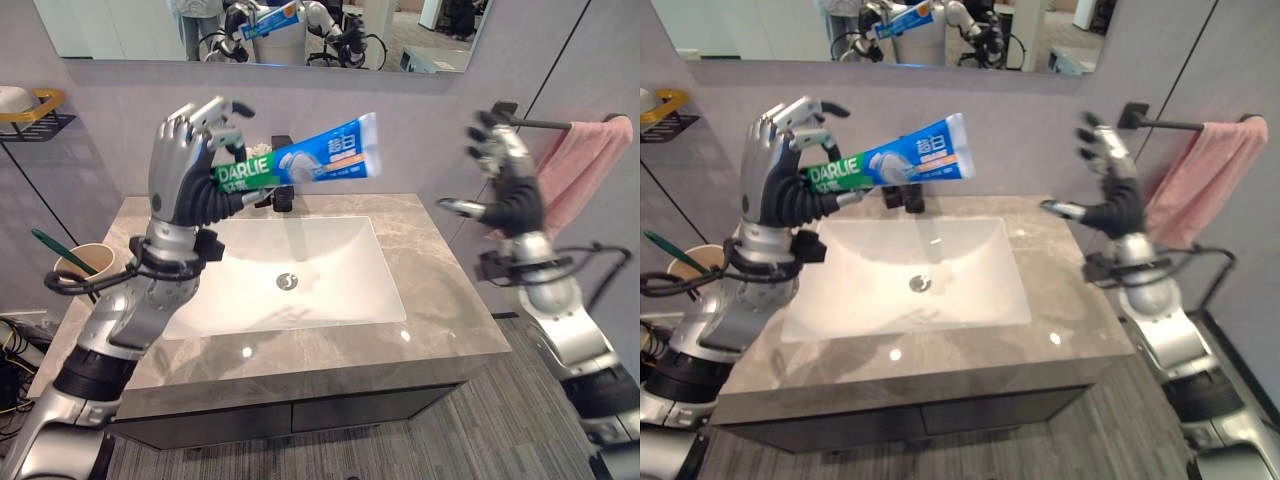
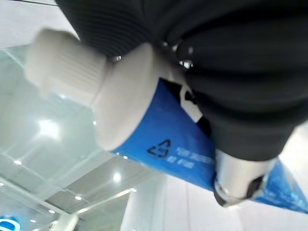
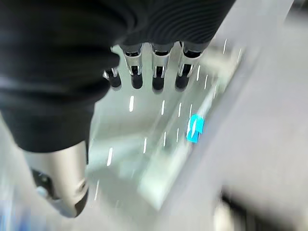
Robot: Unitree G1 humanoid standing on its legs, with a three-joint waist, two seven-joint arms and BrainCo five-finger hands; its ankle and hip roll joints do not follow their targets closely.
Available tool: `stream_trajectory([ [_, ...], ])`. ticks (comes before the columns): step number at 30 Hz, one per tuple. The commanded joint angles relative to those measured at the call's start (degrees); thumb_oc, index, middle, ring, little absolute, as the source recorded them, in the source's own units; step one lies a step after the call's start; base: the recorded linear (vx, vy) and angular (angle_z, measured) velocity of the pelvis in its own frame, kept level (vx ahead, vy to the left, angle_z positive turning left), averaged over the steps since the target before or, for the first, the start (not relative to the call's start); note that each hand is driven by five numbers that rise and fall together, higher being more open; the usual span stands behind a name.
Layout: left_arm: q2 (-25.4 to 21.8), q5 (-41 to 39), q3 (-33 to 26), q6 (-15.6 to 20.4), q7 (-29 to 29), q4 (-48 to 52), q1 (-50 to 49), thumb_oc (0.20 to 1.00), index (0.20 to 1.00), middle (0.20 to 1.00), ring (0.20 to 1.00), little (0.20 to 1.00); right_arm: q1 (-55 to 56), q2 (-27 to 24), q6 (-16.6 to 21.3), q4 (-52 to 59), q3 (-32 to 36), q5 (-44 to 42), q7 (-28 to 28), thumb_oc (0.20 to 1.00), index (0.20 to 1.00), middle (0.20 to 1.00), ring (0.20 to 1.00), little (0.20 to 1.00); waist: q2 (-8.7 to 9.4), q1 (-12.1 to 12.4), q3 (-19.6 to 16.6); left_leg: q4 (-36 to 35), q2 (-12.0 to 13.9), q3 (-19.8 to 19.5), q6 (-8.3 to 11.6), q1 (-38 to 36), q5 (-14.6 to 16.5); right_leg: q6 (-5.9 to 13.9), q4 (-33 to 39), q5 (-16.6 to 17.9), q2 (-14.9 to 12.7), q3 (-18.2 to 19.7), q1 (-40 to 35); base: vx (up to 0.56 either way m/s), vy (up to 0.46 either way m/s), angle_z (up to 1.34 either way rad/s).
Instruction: Put brush and paste in cup on sink, flatten towel.
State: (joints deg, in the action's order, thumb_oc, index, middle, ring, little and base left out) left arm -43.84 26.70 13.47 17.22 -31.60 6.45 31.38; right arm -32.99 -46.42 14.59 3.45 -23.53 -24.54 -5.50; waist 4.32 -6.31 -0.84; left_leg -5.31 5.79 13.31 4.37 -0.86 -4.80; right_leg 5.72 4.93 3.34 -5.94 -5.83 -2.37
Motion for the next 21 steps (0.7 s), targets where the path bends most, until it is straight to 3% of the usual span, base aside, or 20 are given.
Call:
stream_trajectory([
  [1,1.0,-4.7,2.5,0.8,1.5,1.0,5.5,0.200,0.200,0.200,0.200,0.200,-10.1,1.9,-0.7,-2.9,-4.4,-9.2,5.2,1.000,1.000,1.000,1.000,1.000,0.35,2.1,-1.5,0.3,3.3,-2.0,2.92,-1.2,2.3,5.02,-0.8,-0.5,-4.2,0.1,-1.4,0.00,0.000,0.00],
  [5,1.9,-6.3,5.5,0.7,3.0,2.7,6.7,0.200,0.200,0.200,0.200,0.200,-16.8,9.4,-0.8,-6.5,-10.7,-20.5,7.3,1.000,1.000,1.000,1.000,1.000,0.52,3.5,-1.1,0.3,3.3,-3.2,3.29,-0.5,1.7,4.71,-0.6,-0.7,-4.2,-1.3,-2.1,0.00,-0.009,0.08],
  [8,1.6,-6.1,6.0,0.4,3.3,3.7,6.3,0.200,0.200,0.200,0.200,0.200,-18.4,13.2,-0.4,-7.1,-11.9,-22.5,7.2,1.000,1.000,1.000,1.000,1.000,0.52,4.3,-0.8,0.3,3.1,-4.1,3.37,0.1,1.5,4.58,-0.6,-0.8,-4.2,-2.2,-2.4,0.01,-0.005,0.23],
  [10,2.5,-6.1,6.0,0.4,2.9,4.5,5.8,0.200,0.200,0.200,0.200,0.200,-18.6,18.8,0.8,-8.3,-10.6,-23.5,5.9,1.000,1.000,1.000,1.000,1.000,0.45,5.3,-0.5,0.3,2.9,-4.9,3.33,0.6,1.3,4.42,-0.8,-1.0,-4.2,-2.9,-2.6,0.01,-0.002,0.22],
  [13,3.0,-5.8,6.1,0.3,2.6,4.6,5.1,0.200,0.200,0.200,0.200,0.200,-18.9,22.0,1.6,-8.6,-9.9,-24.1,5.4,1.000,1.000,1.000,1.000,1.000,0.55,5.8,-0.2,0.3,2.7,-5.4,3.34,1.0,1.2,4.38,-0.8,-1.1,-4.3,-3.5,-2.7,0.00,0.000,0.16],
  [14,3.8,-5.9,6.3,0.2,2.4,4.4,4.9,0.200,0.200,0.200,0.200,0.200,-19.3,25.4,3.0,-8.8,-8.5,-26.0,4.6,1.000,1.000,1.000,1.000,1.000,0.56,6.5,0.1,0.3,2.7,-5.9,3.35,1.3,1.1,4.36,-0.9,-1.1,-4.4,-4.1,-2.8,0.00,0.002,0.20],
  [21,5.0,-5.8,7.1,-0.2,1.5,3.7,4.1,0.200,0.200,0.200,0.200,0.200,-18.3,32.2,6.5,-7.1,-5.1,-28.8,2.9,1.000,1.000,1.000,1.000,1.000,1.01,8.4,0.8,0.3,2.2,-7.8,3.55,3.1,0.6,4.33,-0.9,-1.3,-4.7,-6.4,-3.1,0.00,0.006,0.16],
])
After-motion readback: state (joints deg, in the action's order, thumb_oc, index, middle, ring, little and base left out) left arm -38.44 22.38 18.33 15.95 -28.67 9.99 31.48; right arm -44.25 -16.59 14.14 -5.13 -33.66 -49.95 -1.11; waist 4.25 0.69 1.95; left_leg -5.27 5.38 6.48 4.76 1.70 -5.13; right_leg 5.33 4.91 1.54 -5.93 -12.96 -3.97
